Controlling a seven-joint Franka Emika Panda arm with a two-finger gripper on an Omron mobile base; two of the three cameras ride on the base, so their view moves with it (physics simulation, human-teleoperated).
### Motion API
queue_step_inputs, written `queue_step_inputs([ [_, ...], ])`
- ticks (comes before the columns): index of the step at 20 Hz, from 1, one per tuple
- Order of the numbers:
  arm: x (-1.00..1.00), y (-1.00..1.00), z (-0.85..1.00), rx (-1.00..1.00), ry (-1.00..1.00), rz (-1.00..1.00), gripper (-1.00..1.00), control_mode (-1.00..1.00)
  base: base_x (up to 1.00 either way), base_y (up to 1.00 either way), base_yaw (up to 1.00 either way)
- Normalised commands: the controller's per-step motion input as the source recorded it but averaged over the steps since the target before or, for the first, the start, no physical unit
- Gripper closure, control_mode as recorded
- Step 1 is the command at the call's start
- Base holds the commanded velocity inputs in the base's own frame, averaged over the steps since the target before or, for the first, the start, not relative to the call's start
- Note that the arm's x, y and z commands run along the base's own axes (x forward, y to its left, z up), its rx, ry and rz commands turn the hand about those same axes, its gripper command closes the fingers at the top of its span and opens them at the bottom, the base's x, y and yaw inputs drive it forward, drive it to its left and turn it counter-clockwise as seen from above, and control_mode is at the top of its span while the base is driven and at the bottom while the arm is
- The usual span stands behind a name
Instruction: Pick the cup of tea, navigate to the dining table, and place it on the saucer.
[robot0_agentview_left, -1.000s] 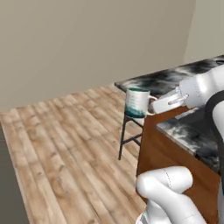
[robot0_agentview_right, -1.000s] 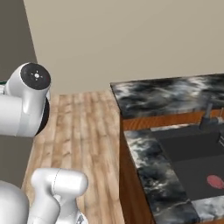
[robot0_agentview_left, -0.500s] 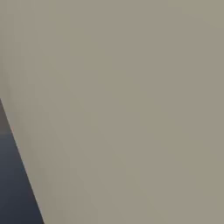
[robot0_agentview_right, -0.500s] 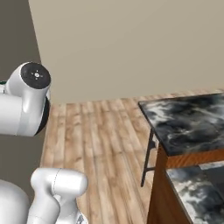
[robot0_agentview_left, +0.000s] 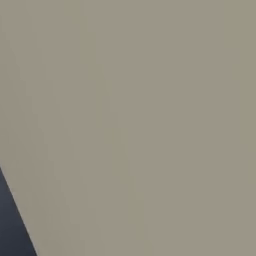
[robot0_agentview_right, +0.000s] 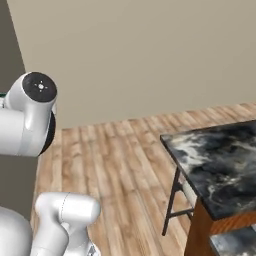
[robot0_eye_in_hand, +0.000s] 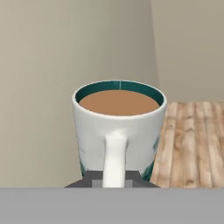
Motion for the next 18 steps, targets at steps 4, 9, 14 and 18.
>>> queue_step_inputs([
  [4, 0.0, 0.0, 0.0, 0.0, 0.0, 0.0, 1.0, 1.0, 1.0, 0.53, -0.52],
  [9, 0.0, 0.0, 0.0, 0.0, 0.0, 0.0, 1.0, 1.0, 1.0, 0.65, -0.52],
  [14, 0.0, 0.0, 0.0, 0.0, 0.0, 0.0, 1.0, 1.0, 1.0, 0.99, -0.38],
  [18, 0.0, 0.0, 0.0, 0.0, 0.0, 0.0, 1.0, 1.0, 1.0, 0.99, -0.29],
])
